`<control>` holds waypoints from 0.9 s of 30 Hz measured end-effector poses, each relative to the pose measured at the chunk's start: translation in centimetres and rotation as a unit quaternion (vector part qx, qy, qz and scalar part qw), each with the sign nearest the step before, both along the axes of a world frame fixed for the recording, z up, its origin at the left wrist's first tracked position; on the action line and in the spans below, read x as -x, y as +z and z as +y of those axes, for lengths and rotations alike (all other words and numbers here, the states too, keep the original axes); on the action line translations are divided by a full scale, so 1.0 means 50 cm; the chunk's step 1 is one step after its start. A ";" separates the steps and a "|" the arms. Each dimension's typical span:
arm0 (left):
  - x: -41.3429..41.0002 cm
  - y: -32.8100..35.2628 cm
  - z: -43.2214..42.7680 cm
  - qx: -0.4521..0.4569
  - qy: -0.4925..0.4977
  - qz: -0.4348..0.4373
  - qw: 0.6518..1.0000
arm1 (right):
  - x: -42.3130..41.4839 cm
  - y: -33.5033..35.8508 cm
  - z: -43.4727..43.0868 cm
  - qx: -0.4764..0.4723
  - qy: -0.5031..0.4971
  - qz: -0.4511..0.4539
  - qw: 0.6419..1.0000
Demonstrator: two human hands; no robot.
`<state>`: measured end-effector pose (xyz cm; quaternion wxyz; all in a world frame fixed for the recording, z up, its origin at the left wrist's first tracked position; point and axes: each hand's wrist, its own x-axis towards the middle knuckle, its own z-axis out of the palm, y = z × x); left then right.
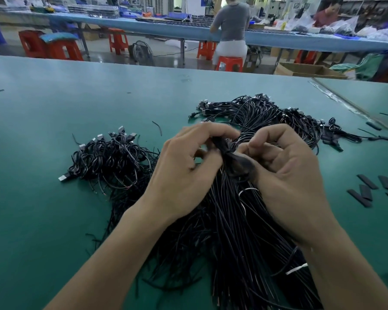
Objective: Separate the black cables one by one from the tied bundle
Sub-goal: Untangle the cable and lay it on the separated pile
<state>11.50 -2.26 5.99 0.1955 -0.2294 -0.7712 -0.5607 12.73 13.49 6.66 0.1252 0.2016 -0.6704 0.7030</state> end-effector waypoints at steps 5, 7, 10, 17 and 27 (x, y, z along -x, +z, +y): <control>-0.001 0.004 0.009 -0.093 -0.092 -0.053 0.990 | 0.002 -0.009 0.004 -0.042 -0.049 0.001 0.998; -0.002 0.004 0.019 -0.153 -0.094 -0.073 0.981 | 0.001 -0.009 0.000 -0.047 -0.064 0.023 0.997; 0.002 0.002 0.028 -0.252 -0.075 -0.062 0.963 | 0.000 -0.006 -0.003 -0.069 -0.095 0.052 0.992; -0.001 0.009 0.021 -0.392 -0.175 -0.093 0.898 | 0.006 -0.021 0.005 -0.127 -0.165 0.034 0.977; -0.003 -0.031 0.046 -0.151 -0.117 -0.092 0.977 | 0.013 -0.020 0.012 0.019 -0.188 -0.012 0.982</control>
